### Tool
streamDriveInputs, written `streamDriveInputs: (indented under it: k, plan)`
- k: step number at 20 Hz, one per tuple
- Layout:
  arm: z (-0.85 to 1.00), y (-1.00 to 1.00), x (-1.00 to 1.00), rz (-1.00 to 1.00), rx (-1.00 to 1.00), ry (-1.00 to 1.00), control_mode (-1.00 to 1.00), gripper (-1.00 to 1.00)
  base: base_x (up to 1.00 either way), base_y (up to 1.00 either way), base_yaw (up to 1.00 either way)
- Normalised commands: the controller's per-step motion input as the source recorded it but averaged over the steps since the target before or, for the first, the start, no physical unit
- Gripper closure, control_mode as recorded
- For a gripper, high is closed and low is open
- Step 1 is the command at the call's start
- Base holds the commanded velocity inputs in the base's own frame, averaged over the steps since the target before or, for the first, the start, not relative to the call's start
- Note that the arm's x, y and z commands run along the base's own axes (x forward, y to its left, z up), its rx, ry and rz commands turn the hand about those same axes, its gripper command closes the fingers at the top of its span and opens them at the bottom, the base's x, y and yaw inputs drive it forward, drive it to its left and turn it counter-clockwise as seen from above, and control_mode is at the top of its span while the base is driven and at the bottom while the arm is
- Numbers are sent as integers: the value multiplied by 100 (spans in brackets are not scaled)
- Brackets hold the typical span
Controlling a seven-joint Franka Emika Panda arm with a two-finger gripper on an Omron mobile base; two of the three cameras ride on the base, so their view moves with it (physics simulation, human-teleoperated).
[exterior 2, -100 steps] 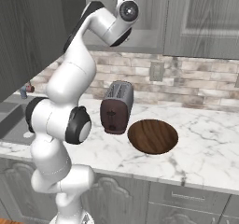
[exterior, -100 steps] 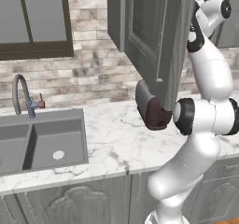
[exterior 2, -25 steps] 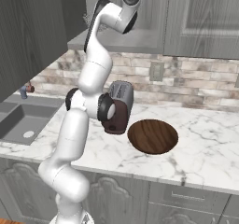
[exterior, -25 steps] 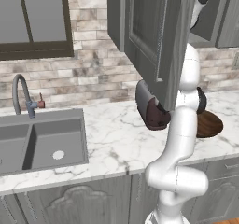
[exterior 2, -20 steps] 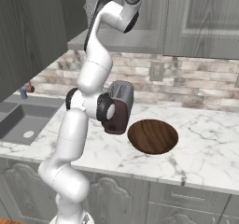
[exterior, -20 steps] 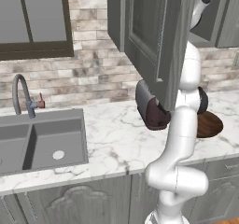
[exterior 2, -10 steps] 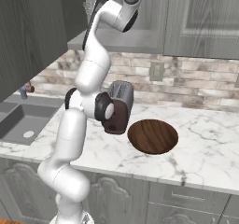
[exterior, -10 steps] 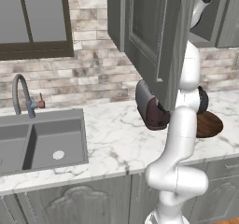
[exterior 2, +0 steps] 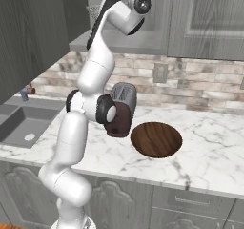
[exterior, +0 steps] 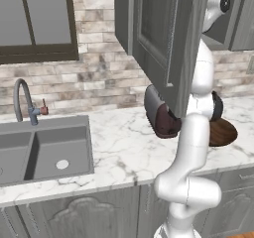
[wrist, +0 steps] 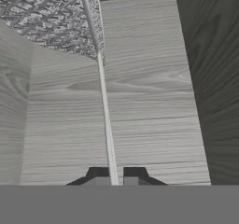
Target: Open the cabinet and setup a tea strainer by placing it in the bowl upright.
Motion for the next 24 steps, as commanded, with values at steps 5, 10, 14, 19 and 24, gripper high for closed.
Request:
streamDriveInputs:
  k: [5,10,14,19,24]
  plan:
    - [0,0,0,0,1,-15,-100,100,0,0,0]
    - [-33,0,-1,0,4,-8,-100,100,0,0,0]
    - [-58,0,-17,0,0,0,-100,100,0,0,0]
    - [-9,0,-22,0,0,-1,-100,100,0,0,0]
    - [0,6,-35,0,0,-2,-100,100,0,0,0]
